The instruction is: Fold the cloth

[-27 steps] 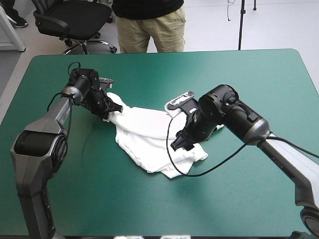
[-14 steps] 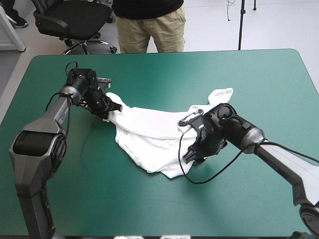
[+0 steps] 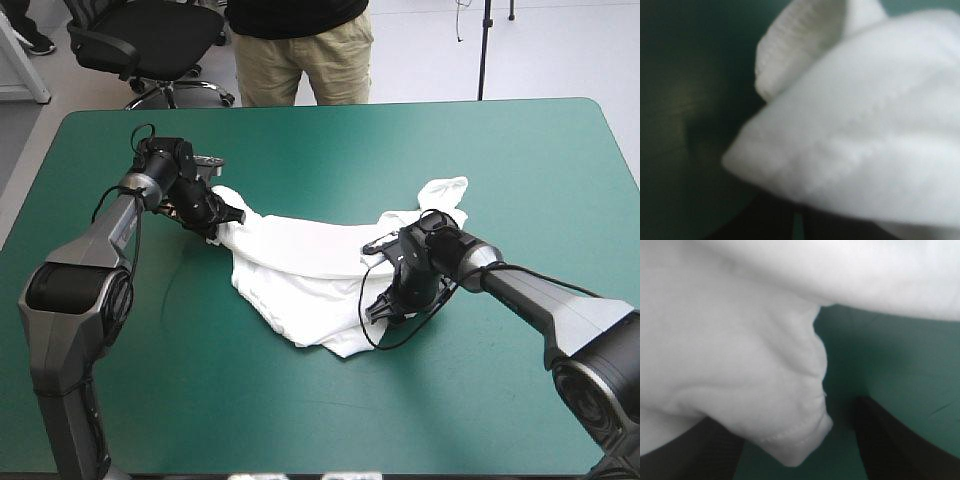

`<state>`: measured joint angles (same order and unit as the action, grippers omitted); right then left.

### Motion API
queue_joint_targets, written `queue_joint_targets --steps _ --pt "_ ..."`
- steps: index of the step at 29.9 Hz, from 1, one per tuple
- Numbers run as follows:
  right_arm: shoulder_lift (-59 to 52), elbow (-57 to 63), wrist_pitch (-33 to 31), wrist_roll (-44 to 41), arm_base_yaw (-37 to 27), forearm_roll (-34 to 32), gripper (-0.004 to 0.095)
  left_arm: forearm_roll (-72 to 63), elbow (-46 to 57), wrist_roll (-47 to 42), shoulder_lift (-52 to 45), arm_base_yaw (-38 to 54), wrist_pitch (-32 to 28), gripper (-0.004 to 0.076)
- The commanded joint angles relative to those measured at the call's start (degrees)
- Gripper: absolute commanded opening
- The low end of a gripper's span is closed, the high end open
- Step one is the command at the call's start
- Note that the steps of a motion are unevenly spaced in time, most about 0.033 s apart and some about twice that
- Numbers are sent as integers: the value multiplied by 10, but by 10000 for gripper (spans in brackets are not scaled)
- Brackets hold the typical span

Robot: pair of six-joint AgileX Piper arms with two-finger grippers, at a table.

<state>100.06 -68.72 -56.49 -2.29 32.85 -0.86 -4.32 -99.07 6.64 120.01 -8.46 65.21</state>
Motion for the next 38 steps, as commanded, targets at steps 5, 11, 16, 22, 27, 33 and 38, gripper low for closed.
queue_joint_targets --steps 5,11,16,22,27,33,38 --pt "12 -11 13 40 -8 47 365 -13 -1 -6 -12 -1 -13 -18" --pt "6 -15 -1 50 -8 39 -12 -16 -1 -6 -16 -1 -11 -18" --pt "-34 -47 -23 52 -8 19 -17 -16 -2 -1 -52 3 -8 -18" --pt "-108 -131 -66 52 -8 -38 -17 0 -2 -1 -132 5 19 -18" --pt "-154 -224 -119 52 -8 -80 -17 0 -12 6 -208 5 45 -18" --pt "-194 -348 -139 54 -8 -136 -18 0 -75 6 -297 5 56 -18" --pt "-205 -482 -141 58 -8 -185 -17 -22 -173 6 -349 5 50 -18"
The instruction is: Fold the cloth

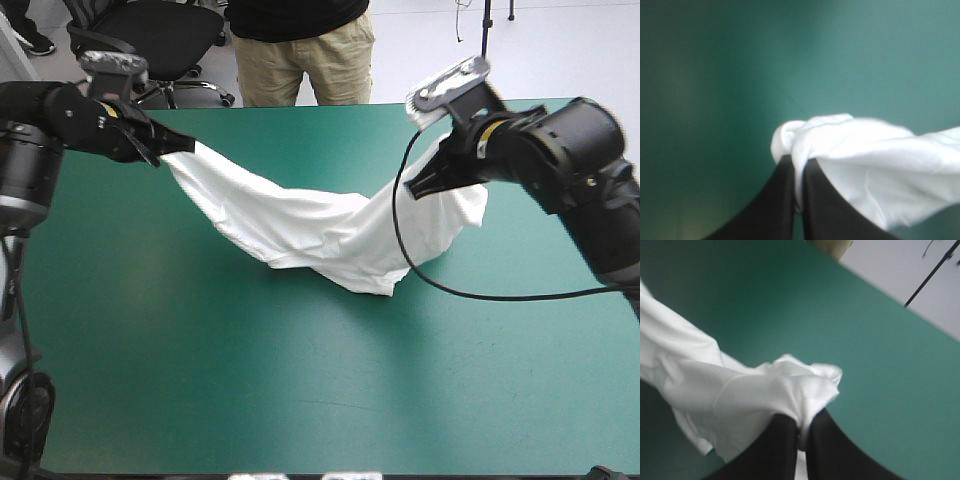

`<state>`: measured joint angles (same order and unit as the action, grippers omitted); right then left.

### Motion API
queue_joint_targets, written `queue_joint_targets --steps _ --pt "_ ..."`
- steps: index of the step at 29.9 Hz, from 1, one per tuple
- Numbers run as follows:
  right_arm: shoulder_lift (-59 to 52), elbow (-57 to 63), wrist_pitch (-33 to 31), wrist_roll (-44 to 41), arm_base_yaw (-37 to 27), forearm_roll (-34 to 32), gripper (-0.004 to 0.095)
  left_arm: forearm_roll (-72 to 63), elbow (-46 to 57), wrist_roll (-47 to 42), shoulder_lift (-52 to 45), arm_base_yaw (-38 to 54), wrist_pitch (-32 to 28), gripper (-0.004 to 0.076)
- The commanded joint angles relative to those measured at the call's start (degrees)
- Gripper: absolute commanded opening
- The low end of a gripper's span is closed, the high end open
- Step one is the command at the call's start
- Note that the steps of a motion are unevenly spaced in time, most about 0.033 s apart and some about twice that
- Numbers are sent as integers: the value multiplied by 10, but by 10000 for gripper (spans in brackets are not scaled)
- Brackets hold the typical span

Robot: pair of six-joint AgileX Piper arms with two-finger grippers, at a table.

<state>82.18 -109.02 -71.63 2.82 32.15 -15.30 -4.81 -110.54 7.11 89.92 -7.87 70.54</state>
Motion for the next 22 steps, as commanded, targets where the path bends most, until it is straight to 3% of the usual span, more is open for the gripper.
queue_joint_targets --steps 1,6,15,22 --pt "-26 -108 12 10 -1 -45 -17 -24 -89 1 -57 -1 -11 -18" --pt "-26 -232 37 35 -1 -46 -18 -56 -204 1 -77 -1 -51 -18" --pt "-26 -386 175 63 -1 -37 -17 -103 -393 1 -82 -1 -165 -18" --pt "-26 -414 166 63 -1 -37 -17 -104 -473 4 -87 -2 -166 -18"
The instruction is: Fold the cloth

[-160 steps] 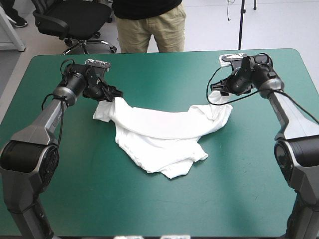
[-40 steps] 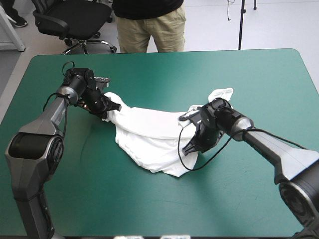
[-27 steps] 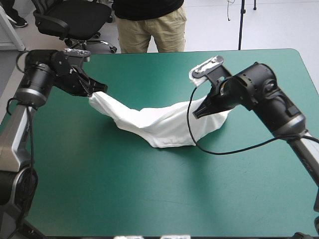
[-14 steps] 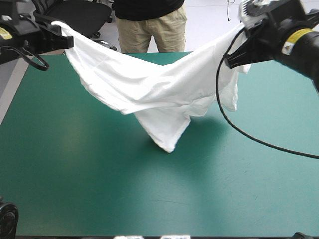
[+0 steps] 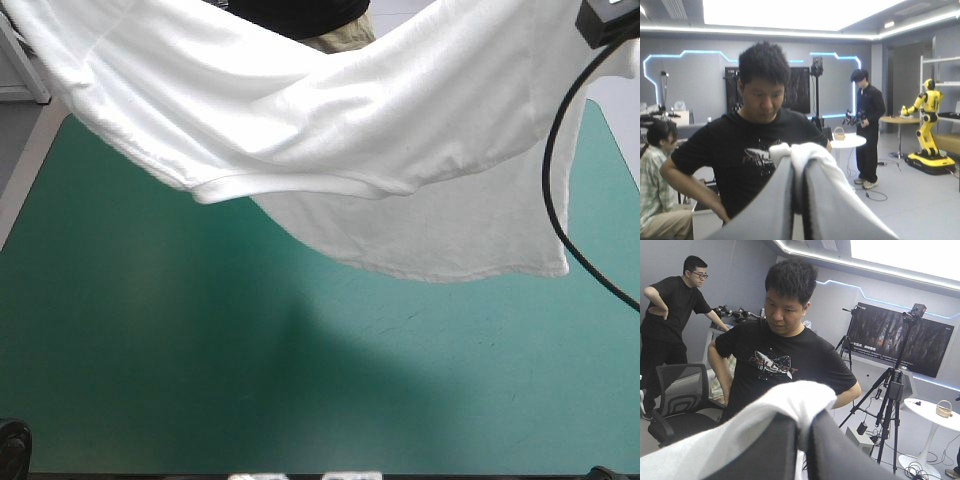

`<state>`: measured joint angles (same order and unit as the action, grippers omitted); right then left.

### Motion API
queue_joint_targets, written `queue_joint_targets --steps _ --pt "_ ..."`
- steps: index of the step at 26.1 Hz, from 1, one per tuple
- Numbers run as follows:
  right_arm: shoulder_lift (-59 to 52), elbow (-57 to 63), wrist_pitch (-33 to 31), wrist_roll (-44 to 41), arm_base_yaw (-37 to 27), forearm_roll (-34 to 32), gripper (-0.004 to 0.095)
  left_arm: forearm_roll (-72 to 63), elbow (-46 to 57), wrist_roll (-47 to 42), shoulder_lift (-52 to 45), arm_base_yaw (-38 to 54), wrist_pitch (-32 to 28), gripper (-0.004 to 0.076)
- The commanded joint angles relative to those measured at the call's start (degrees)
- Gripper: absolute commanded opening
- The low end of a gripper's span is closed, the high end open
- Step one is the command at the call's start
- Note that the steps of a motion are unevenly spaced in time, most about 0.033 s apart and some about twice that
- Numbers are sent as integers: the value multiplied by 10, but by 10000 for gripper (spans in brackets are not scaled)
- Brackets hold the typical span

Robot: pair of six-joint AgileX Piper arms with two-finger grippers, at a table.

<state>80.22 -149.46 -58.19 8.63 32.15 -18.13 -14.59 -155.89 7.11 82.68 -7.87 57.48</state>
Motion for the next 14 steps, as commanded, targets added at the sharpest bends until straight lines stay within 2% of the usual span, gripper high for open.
queue_joint_targets --steps 1,4,8,11,12,13,14 --pt "-7 -9 15 3 -1 -9 -17 -4 -19 7 -15 -2 -22 -18" --pt "-7 -5 -68 -22 -1 -12 -17 12 -3 8 -27 -2 40 -18" --pt "-34 49 -107 -38 -1 -43 -18 -7 97 7 -59 -2 54 -18" --pt "-65 135 -111 -56 -1 -88 -18 -7 212 7 -85 -2 54 -18" --pt "-78 206 -115 -75 -1 -109 -18 -8 297 7 -91 -2 44 -18" --pt "-80 235 -115 -86 -1 -114 -17 -9 330 7 -90 -2 40 -18" --pt "-79 306 -107 -109 -1 -125 -17 -21 404 7 -78 -2 22 -18"
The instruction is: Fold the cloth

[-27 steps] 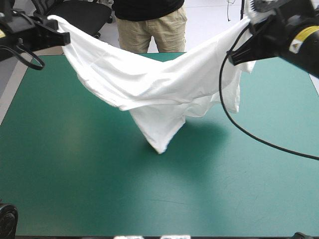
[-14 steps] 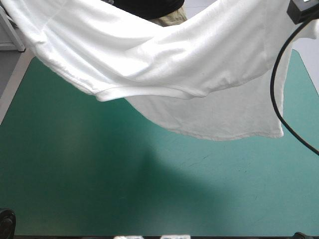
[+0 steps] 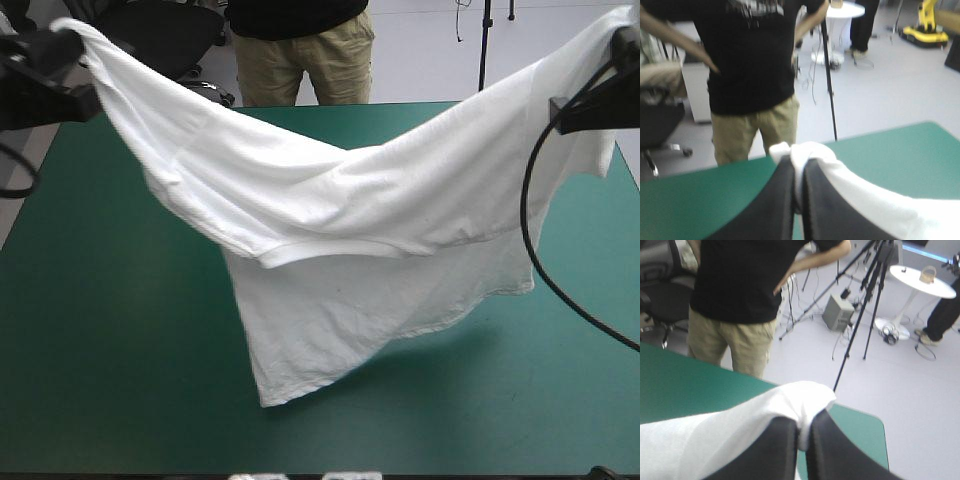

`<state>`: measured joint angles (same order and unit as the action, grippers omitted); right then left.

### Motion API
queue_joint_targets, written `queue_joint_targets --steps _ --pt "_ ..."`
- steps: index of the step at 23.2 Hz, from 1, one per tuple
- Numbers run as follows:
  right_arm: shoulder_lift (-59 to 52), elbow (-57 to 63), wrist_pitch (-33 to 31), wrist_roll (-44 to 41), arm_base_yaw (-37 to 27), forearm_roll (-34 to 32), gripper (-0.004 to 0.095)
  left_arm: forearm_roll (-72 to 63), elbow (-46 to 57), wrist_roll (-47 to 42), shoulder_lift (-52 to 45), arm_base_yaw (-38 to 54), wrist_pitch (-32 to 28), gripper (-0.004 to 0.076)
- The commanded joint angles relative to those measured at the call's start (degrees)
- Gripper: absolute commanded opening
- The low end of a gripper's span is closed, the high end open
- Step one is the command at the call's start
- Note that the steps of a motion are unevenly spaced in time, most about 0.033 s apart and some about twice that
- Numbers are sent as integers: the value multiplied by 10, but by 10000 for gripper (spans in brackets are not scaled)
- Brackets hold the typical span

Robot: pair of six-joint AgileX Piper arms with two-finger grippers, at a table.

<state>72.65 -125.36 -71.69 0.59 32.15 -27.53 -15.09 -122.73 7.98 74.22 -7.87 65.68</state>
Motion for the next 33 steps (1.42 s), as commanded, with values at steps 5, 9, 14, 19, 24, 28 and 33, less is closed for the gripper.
queue_joint_targets --steps 5,9,14,19,24,28,33 --pt "53 248 172 -96 -70 14 -18 -7 189 10 99 -2 -110 -18" --pt "172 252 258 -73 -164 136 -18 6 189 10 201 -2 -189 -18" --pt "277 252 313 -106 -230 166 -18 65 189 -21 287 -2 -288 -18" --pt "337 252 356 -104 -263 212 -17 96 169 -50 351 -2 -318 -18" --pt "361 252 354 -72 -264 236 -16 88 160 -50 382 -2 -313 -15" --pt "369 252 352 -38 -264 264 75 79 160 -46 397 -2 -286 161" --pt "366 251 343 17 -265 307 412 102 157 -26 397 -2 -169 547"
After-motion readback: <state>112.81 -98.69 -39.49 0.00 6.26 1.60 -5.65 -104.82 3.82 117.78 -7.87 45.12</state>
